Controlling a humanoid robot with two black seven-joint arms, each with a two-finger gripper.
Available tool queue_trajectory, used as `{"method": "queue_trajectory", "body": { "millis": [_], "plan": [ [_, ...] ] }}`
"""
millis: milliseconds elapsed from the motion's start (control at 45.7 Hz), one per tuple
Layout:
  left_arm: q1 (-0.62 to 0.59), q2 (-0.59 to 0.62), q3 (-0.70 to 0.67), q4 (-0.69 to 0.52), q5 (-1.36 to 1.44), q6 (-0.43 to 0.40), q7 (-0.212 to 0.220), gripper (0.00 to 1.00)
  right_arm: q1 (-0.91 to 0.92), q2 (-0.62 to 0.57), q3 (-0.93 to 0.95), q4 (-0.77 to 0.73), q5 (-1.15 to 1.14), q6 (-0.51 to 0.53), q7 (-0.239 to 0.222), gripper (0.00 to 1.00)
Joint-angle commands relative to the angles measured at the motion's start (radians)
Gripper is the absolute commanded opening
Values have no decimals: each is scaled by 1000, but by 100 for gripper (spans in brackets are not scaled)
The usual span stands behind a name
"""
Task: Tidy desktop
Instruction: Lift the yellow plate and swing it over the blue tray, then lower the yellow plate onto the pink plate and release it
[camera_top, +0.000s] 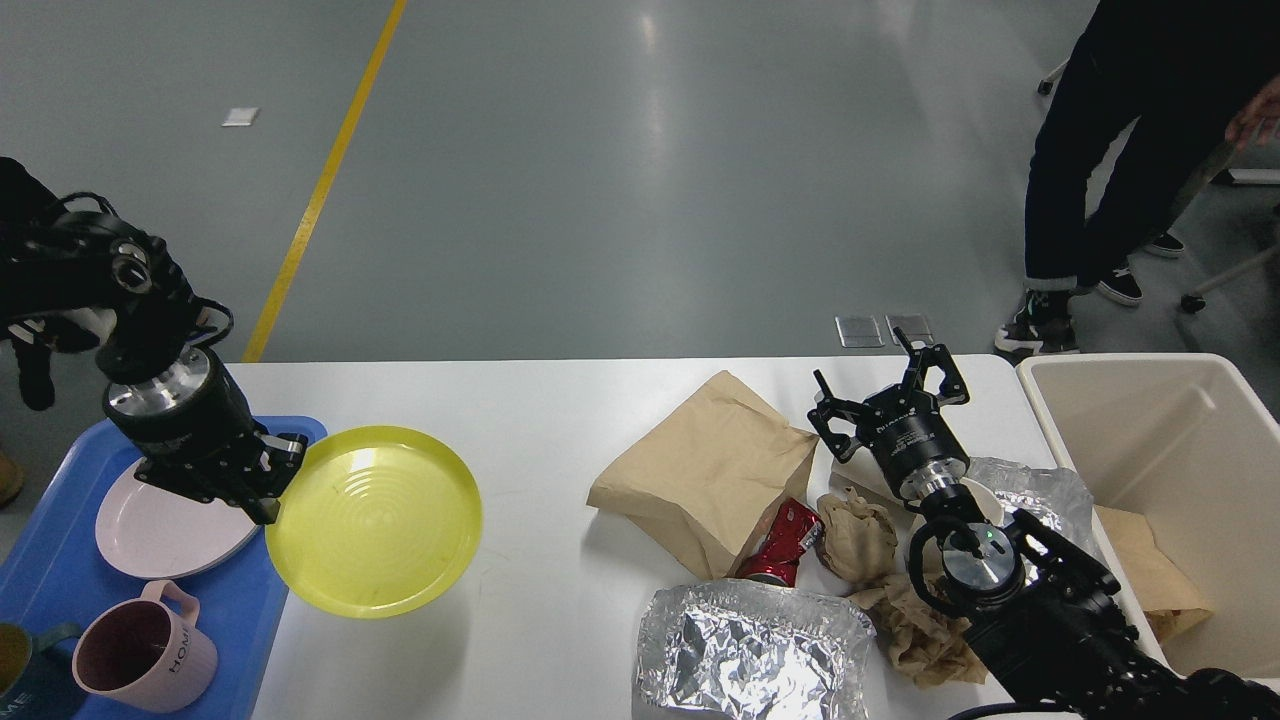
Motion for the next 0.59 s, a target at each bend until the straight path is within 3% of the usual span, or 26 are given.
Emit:
{"method": "queue_trajectory", "body": {
  "millis": [0,285,569],
  "plan": [
    [-64,43,17,0,-16,-36,-3,0,0,0,0,-1,0,0,0,100],
    [-102,164,59,35,-17,-42,-8,0,0,0,0,1,0,0,0,100],
    [22,192,79,300,-20,-42,-14,0,0,0,0,1,0,0,0,100]
  ]
}}
